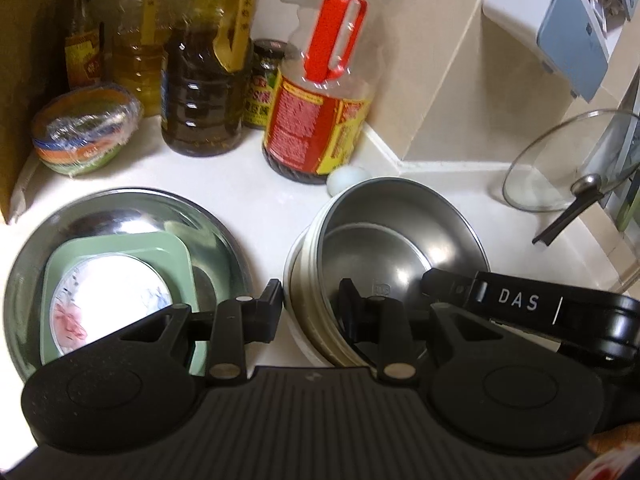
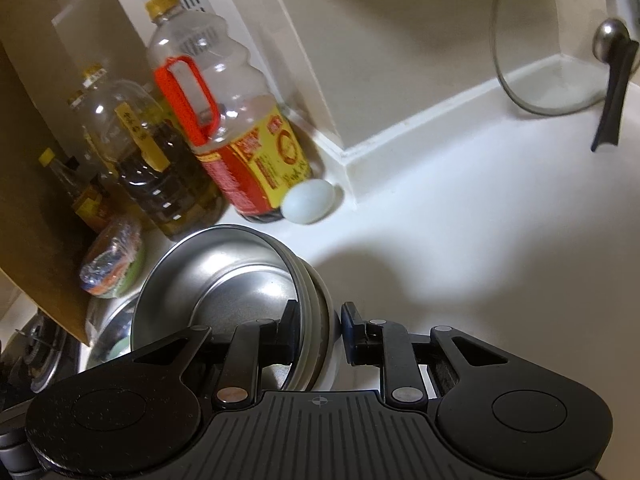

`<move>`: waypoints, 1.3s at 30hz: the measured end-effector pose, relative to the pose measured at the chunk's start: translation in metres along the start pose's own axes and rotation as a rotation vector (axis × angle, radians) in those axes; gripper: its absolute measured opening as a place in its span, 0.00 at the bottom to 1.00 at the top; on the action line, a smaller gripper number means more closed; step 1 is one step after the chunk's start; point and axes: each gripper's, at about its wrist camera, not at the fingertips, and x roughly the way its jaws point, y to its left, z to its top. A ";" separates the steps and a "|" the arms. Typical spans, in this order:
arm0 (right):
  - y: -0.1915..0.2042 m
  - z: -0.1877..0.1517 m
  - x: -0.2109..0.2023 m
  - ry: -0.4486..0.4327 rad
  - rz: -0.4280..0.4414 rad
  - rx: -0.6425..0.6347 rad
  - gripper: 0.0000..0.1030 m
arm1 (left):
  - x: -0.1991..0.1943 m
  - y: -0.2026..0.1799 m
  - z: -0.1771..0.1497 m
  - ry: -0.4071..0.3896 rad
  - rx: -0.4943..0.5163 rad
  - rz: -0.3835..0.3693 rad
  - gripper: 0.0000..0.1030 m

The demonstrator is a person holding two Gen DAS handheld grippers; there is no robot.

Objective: Organize plates and bowls
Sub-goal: 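Lower the bowl stack onto the green tray inside the steel basin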

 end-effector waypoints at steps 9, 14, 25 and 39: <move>0.040 0.009 -0.003 0.011 0.074 -0.052 0.22 | -0.031 0.027 0.012 -0.052 -0.048 0.048 0.26; 0.066 0.006 0.000 0.028 0.123 -0.086 0.22 | -0.048 0.050 0.013 -0.077 -0.083 0.090 0.26; 0.118 -0.010 0.020 0.091 0.203 -0.137 0.22 | -0.073 0.098 0.012 -0.093 -0.158 0.178 0.26; 0.142 -0.026 0.049 0.157 0.201 -0.157 0.22 | -0.069 0.135 0.006 -0.052 -0.207 0.202 0.26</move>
